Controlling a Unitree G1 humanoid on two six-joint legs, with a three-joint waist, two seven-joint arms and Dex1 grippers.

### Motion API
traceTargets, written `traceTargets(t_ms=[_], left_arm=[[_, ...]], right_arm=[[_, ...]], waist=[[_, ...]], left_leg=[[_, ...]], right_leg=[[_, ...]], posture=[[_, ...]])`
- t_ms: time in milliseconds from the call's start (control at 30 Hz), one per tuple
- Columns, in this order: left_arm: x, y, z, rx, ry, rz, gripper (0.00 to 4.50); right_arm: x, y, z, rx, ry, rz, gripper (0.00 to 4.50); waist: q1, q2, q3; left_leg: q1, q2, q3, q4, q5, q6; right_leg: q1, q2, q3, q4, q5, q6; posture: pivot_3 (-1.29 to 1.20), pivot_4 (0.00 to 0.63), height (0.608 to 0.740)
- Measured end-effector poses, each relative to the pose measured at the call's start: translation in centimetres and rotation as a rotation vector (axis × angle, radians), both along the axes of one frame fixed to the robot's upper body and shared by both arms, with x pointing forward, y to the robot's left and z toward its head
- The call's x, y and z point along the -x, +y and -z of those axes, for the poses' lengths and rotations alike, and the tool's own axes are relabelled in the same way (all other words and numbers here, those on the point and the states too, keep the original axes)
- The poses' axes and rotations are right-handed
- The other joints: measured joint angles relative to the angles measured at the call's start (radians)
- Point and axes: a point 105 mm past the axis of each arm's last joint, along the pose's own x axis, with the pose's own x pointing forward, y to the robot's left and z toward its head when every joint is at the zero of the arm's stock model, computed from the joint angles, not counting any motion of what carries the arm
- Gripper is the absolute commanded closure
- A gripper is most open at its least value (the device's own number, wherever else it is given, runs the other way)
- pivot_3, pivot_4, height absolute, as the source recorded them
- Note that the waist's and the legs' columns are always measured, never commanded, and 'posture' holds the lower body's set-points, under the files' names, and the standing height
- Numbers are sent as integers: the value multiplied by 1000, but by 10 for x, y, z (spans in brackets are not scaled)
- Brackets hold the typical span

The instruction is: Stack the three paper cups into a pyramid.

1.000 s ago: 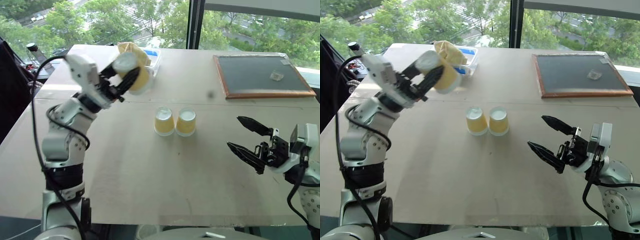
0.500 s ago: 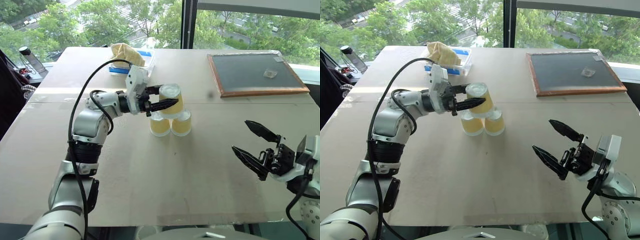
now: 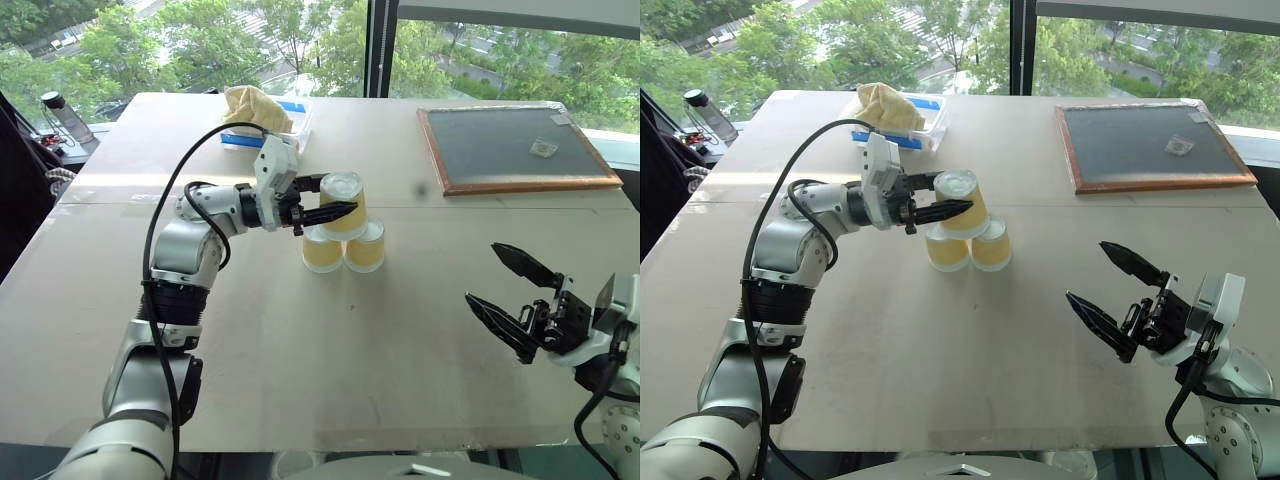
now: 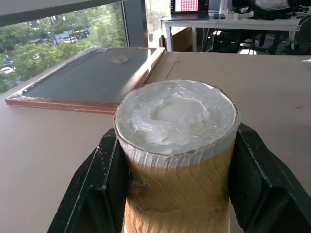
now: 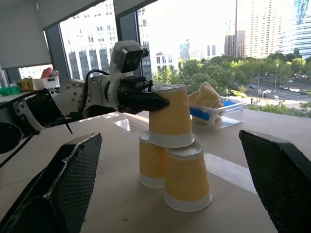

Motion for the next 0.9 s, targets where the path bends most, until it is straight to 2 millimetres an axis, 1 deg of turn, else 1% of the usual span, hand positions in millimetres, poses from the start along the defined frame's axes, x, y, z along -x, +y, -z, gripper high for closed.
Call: traceTargets(t_ms=[67, 200, 300, 367, 500, 567, 600, 633, 667, 700, 733, 800, 833, 900], left_arm=[[0, 0, 1, -1, 3, 3, 38], [2, -2, -4, -1, -17, 8, 38], [6, -1, -15, 19, -64, 11, 38], [11, -1, -28, 47, -108, 26, 38], [27, 5, -66, 122, -192, 36, 38], [37, 12, -77, 145, -200, 29, 38], [46, 20, -75, 147, -174, 4, 38], [50, 25, -67, 138, -136, -14, 38], [56, 35, -52, 118, -72, -60, 38], [63, 45, -29, 70, 13, -108, 38], [69, 52, -11, 34, 77, -147, 38], [90, 65, 39, -7, 245, -248, 38], [96, 69, 53, -29, 269, -300, 38], [103, 77, 71, -73, 277, -378, 38]], right_arm=[[1, 0, -1, 1, -10, -5, 0], [1, 0, -1, -2, -12, -6, 0], [1, -1, 0, -3, -10, -8, 0], [2, -1, 1, -4, -8, -13, 0], [1, -5, 9, -7, 19, -13, 0], [1, -7, 14, -3, 32, -11, 0], [0, -9, 19, 9, 45, -10, 0], [0, -14, 22, 16, 55, 6, 0], [-1, -19, 29, 37, 73, 18, 0], [-2, -25, 36, 67, 89, 42, 0], [-2, -30, 42, 95, 104, 56, 0], [-2, -43, 66, 206, 171, 98, 0], [-3, -47, 75, 254, 195, 109, 0], [-3, -51, 85, 324, 219, 119, 0]], waist=[[0, 0, 0], [0, 0, 0], [0, 0, 0], [0, 0, 0], [-1, 0, 0], [-4, 0, 0], [-10, 1, 0], [-12, 3, -1], [-14, 3, -1], [-18, 4, 0], [-21, 4, 0], [-16, 3, 2], [-7, 2, 2], [1, 2, 2]], left_leg=[[0, 0, 0, 0, 0, 0], [0, 0, 0, 0, 0, 0], [0, 0, 0, 0, 0, 0], [0, 0, -1, 0, 0, 0], [0, 1, -2, 0, 0, 0], [1, 2, -2, 0, 0, 0], [3, 3, 0, -1, 0, 0], [5, 3, 0, -2, 0, 0], [5, 3, 0, -2, 0, 0], [6, 3, 1, -3, 0, 0], [6, 3, 1, -3, 0, 0], [5, 3, 1, -3, 0, 0], [4, 3, 0, -2, 0, 0], [5, 3, 1, -2, 0, 0]], right_leg=[[0, 0, 0, 0, 0, 0], [0, 0, 0, 0, 0, 0], [0, 0, 0, 0, 0, 0], [0, 0, 0, 0, 0, 0], [0, 0, 0, 0, 0, 0], [0, 0, 1, 0, 0, 0], [0, 0, 3, 0, 0, 0], [0, -1, 5, 1, 0, 0], [0, -1, 5, 1, 0, 1], [0, -1, 7, 2, -1, 1], [0, -1, 7, 1, -1, 1], [0, -2, 7, 1, -1, 1], [-1, -2, 6, -1, -2, -1], [0, -2, 7, 0, -3, -3]], posture=[[0, 150, 740], [0, 150, 740], [0, 150, 740], [0, 150, 740], [0, 150, 740], [0, 150, 740], [0, 150, 740], [0, 150, 740], [0, 150, 740], [0, 150, 740], [0, 150, 740], [0, 150, 740], [0, 150, 740], [0, 150, 740]])
